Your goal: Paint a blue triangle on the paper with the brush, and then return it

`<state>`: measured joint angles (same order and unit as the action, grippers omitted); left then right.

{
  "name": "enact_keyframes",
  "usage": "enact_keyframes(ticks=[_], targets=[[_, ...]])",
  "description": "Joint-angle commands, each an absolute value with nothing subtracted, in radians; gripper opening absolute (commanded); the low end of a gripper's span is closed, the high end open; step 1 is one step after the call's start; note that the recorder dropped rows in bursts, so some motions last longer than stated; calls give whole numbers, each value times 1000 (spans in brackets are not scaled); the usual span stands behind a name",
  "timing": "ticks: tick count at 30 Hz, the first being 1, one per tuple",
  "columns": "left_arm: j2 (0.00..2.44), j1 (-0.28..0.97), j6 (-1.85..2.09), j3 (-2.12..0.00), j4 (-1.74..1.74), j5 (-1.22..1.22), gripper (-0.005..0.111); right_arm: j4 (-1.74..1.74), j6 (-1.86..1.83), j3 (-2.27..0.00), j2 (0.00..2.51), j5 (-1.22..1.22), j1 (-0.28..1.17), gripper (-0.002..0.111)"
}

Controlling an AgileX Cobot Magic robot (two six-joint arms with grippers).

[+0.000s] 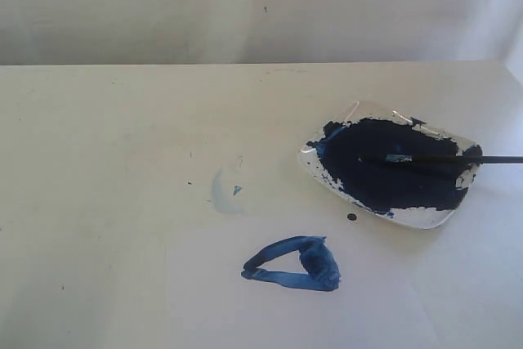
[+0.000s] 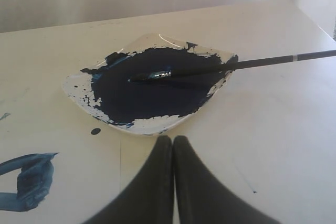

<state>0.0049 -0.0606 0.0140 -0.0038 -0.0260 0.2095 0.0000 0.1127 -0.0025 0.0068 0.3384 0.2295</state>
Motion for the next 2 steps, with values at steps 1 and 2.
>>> enact_keyframes(ticks=[1,2], targets=[[0,-53,15,0,-22,209,0,-5,114,0,0,336,231,0],[0,-53,15,0,-22,209,0,-5,114,0,0,336,231,0]])
